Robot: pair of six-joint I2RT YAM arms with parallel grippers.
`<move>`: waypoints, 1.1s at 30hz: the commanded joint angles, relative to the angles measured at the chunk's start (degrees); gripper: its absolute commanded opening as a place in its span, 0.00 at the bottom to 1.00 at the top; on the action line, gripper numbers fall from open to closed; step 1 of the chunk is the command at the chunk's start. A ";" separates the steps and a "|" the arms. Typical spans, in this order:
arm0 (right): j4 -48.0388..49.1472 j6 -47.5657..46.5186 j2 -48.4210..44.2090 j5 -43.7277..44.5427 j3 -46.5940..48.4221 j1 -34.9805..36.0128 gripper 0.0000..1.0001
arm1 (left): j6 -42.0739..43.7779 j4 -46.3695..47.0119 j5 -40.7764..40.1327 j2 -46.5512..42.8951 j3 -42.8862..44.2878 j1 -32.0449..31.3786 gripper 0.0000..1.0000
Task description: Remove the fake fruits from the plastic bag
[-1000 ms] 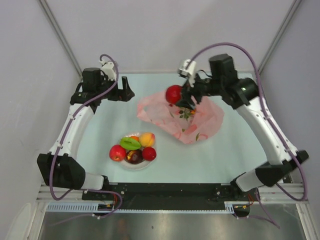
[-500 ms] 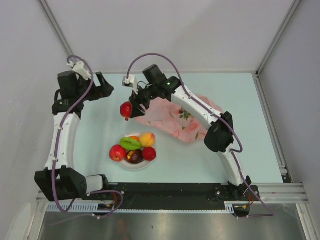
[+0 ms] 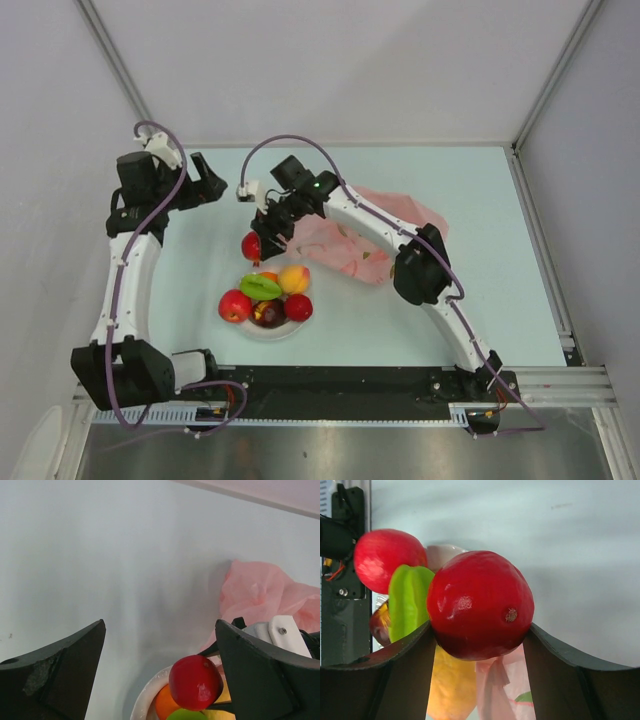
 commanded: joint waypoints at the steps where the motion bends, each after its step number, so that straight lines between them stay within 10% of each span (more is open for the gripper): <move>1: -1.23 0.28 0.66 0.59 -0.91 -1.09 0.46 | -2.53 1.35 2.71 2.30 -1.64 0.21 0.96; 33: 2.29 14.00 0.22 -4.59 -9.79 -4.97 0.48 | -4.12 2.77 19.93 14.27 -8.58 0.21 0.65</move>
